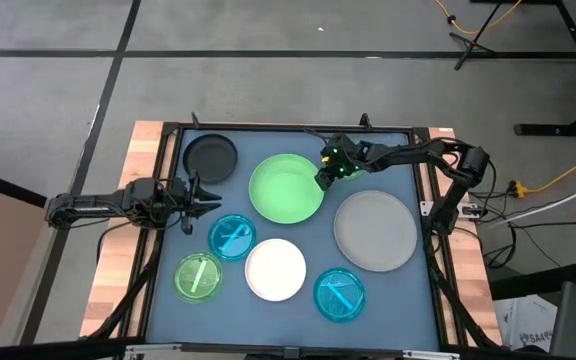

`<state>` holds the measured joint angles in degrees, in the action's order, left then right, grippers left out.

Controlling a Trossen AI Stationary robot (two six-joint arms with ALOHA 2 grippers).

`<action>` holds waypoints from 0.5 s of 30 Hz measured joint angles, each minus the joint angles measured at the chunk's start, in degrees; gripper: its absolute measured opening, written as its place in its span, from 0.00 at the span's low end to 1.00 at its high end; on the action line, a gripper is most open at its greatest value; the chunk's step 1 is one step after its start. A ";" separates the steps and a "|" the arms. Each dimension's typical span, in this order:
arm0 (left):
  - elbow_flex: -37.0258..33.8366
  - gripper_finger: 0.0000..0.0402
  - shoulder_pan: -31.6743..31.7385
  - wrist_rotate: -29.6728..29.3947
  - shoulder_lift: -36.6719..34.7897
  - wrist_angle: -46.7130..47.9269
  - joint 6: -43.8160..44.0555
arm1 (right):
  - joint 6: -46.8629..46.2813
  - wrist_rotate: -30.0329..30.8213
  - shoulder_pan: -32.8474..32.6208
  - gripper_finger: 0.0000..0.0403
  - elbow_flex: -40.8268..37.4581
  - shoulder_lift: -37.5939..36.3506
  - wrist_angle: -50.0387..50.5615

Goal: Stack plastic plates
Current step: Stack the light green plate on top of the gray plate

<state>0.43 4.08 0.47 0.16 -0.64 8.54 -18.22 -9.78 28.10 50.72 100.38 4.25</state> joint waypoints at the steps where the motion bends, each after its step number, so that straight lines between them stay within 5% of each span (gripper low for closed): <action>1: 0.02 0.22 0.00 0.00 0.00 0.00 0.00 | 0.00 -0.02 0.00 0.55 0.00 -0.01 0.27; 15: 0.01 0.22 0.01 0.00 -0.01 0.00 0.00 | 0.04 -2.34 0.00 0.54 0.00 -0.02 0.66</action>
<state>0.44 4.09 0.47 0.15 -0.64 8.54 -18.17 -12.12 28.10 50.72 100.36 4.91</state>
